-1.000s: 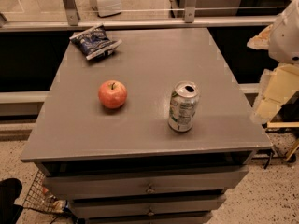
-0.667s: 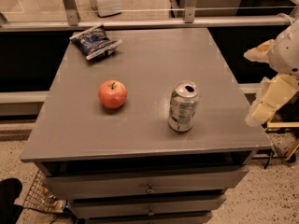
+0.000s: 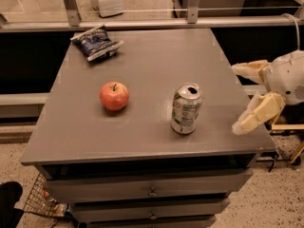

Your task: Move 7up can near blue chip bag

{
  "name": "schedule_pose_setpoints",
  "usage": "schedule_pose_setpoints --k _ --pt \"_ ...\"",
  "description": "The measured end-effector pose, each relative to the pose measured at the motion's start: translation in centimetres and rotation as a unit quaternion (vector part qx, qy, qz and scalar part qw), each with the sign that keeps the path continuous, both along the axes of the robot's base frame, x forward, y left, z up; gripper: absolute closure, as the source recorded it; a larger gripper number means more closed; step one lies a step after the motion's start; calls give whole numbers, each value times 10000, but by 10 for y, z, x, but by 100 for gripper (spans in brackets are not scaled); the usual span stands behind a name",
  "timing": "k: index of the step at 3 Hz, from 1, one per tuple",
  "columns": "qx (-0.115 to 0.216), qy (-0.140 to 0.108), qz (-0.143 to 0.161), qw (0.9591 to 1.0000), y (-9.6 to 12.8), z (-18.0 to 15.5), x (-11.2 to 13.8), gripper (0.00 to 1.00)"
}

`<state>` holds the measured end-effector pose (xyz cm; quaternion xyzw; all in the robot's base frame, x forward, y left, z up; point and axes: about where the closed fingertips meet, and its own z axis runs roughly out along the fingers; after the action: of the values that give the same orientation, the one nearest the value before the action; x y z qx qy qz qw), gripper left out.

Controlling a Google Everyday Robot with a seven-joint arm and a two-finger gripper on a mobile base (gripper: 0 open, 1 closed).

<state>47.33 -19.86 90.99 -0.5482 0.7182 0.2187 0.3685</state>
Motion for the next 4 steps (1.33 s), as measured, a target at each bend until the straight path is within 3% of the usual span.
schedule_pose_setpoints --k 1,2,3,4 --pt "987 -255 199 9946 22 -4 -3 0" --pt "1699 -547 334 9834 40 -8 -6 0" --pt "2235 -868 436 9698 57 -13 -3 0" --pt "2486 -1025 541 9616 68 -13 0 18"
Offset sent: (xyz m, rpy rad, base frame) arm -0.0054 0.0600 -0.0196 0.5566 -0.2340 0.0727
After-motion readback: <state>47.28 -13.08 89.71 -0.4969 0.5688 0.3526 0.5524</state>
